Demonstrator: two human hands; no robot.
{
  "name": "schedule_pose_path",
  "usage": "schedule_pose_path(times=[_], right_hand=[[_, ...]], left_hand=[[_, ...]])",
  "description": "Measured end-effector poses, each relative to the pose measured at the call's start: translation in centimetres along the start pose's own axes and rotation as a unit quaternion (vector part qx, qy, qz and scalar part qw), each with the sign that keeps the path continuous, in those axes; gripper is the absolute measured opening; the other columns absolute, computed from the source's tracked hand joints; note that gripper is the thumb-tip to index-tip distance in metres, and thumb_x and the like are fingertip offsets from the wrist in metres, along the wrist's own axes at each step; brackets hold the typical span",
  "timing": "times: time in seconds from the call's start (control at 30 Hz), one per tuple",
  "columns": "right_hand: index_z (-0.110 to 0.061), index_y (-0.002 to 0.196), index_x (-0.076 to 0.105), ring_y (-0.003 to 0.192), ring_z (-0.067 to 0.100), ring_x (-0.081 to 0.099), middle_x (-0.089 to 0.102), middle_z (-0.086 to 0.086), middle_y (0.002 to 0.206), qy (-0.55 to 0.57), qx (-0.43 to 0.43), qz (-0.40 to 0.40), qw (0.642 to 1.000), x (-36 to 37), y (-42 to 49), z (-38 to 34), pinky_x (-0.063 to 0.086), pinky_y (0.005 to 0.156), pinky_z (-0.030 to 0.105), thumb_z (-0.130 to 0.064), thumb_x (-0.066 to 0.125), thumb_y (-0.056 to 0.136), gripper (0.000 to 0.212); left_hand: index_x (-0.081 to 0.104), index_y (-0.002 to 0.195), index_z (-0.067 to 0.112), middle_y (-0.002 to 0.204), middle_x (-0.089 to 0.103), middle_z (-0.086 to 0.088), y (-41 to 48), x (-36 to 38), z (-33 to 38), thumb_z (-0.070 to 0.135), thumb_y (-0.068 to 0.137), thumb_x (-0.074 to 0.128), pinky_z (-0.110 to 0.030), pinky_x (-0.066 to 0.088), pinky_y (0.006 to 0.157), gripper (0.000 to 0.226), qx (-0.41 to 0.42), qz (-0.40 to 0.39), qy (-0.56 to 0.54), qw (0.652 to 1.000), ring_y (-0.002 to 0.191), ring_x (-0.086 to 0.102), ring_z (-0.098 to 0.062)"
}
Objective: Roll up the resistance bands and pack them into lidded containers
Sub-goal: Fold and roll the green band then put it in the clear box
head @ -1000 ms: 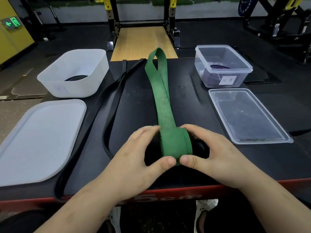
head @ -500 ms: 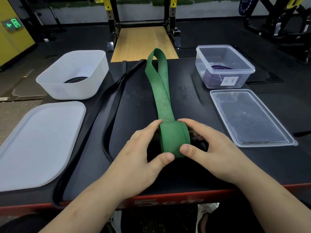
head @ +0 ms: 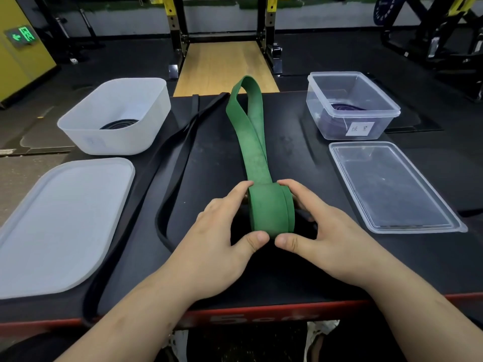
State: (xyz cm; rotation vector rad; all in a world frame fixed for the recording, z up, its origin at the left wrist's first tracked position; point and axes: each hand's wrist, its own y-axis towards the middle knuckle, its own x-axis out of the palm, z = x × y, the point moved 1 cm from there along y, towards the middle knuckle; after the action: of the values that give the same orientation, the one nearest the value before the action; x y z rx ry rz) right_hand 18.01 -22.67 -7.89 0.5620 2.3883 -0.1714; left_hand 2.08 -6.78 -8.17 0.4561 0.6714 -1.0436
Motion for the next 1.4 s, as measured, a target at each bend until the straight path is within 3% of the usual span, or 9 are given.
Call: schedule_pose_path(times=[0.13,0.3,0.47,0.6,0.8,0.93,1.03,1.2,1.4], right_hand=[[-0.055,0.145,0.038,0.133,-0.005,0.050,0.057,-0.031,0.137,-0.004,-0.017,0.021,1.000,0.0,-0.4,-0.3,0.042,0.112,0.033,-0.046,0.077,0.088,0.070],[-0.057,0.127,0.053,0.116,-0.010,0.056,0.063,-0.036,0.120,0.007,-0.044,0.020,0.999,-0.3,-2.2,-0.8,0.039,0.092,0.007,-0.063,0.074,0.077,0.054],[-0.062,0.130,0.049,0.120,-0.005,0.053,0.058,-0.033,0.123,-0.005,-0.041,0.030,0.999,0.1,-2.2,-0.4,0.037,0.092,0.008,-0.072,0.065,0.075,0.058],[-0.055,0.144,0.041,0.129,-0.002,0.050,0.052,-0.033,0.133,0.012,-0.038,0.036,0.999,0.3,-2.0,0.0,0.038,0.094,0.009,-0.080,0.062,0.075,0.077],[-0.056,0.145,0.041,0.125,0.001,0.054,0.056,-0.032,0.134,0.006,-0.032,0.033,0.999,0.0,-1.3,-0.1,0.042,0.092,0.020,-0.053,0.080,0.083,0.073],[-0.056,0.149,0.035,0.121,-0.009,0.052,0.054,-0.032,0.135,-0.002,-0.028,0.048,0.998,0.3,-0.9,0.2,0.040,0.089,0.010,-0.067,0.066,0.080,0.077],[-0.057,0.152,0.029,0.107,-0.022,0.046,0.051,-0.037,0.134,0.014,-0.015,0.056,0.998,0.1,-1.0,0.0,0.034,0.090,0.000,-0.070,0.075,0.077,0.090],[-0.062,0.152,0.023,0.103,-0.026,0.044,0.052,-0.038,0.131,-0.002,-0.009,0.034,0.999,0.0,-0.5,-0.3,0.034,0.087,-0.001,-0.068,0.057,0.076,0.084],[-0.055,0.152,0.030,0.115,-0.008,0.052,0.057,-0.028,0.134,-0.001,-0.026,0.029,0.999,0.1,-0.4,-0.2,0.039,0.086,0.013,-0.061,0.062,0.090,0.070]], left_hand=[[0.015,0.145,0.067,0.139,0.044,0.022,-0.4,-0.1,0.0,0.063,0.089,0.057,-0.040,0.036,0.115,0.070,0.007,0.005,-0.005,1.000,0.138,0.037,-0.006],[0.031,0.140,0.064,0.133,0.053,0.029,-2.2,0.0,0.2,0.075,0.083,0.054,-0.037,0.042,0.110,0.062,0.026,-0.009,-0.023,0.999,0.134,0.044,0.000],[0.018,0.146,0.066,0.143,0.037,0.040,-2.8,-0.1,0.0,0.078,0.077,0.061,-0.021,0.034,0.110,0.082,0.042,-0.001,-0.027,0.999,0.138,0.032,0.014],[0.019,0.148,0.063,0.149,0.038,0.034,-2.4,0.0,0.1,0.063,0.081,0.073,-0.034,0.036,0.116,0.086,0.036,0.001,-0.022,0.999,0.141,0.034,0.007],[0.017,0.149,0.063,0.146,0.043,0.031,-1.3,0.2,-0.6,0.076,0.081,0.056,-0.036,0.037,0.116,0.080,0.030,0.018,-0.032,0.999,0.141,0.035,0.007],[0.015,0.151,0.062,0.149,0.041,0.031,-1.0,0.1,-0.6,0.067,0.084,0.065,-0.037,0.038,0.115,0.085,0.028,0.015,-0.034,0.999,0.141,0.033,0.008],[0.020,0.150,0.062,0.145,0.047,0.028,-0.3,0.1,-0.7,0.073,0.081,0.059,-0.039,0.040,0.114,0.080,0.020,0.018,-0.033,0.999,0.139,0.038,0.006],[0.019,0.146,0.068,0.148,0.041,0.031,0.2,-0.1,-0.6,0.073,0.083,0.059,-0.024,0.033,0.113,0.075,0.024,0.022,-0.043,0.999,0.139,0.032,0.014],[0.028,0.140,0.070,0.141,0.049,0.035,0.2,-0.3,-0.4,0.070,0.084,0.060,-0.023,0.036,0.110,0.065,0.035,0.032,-0.056,0.997,0.136,0.037,0.014]])
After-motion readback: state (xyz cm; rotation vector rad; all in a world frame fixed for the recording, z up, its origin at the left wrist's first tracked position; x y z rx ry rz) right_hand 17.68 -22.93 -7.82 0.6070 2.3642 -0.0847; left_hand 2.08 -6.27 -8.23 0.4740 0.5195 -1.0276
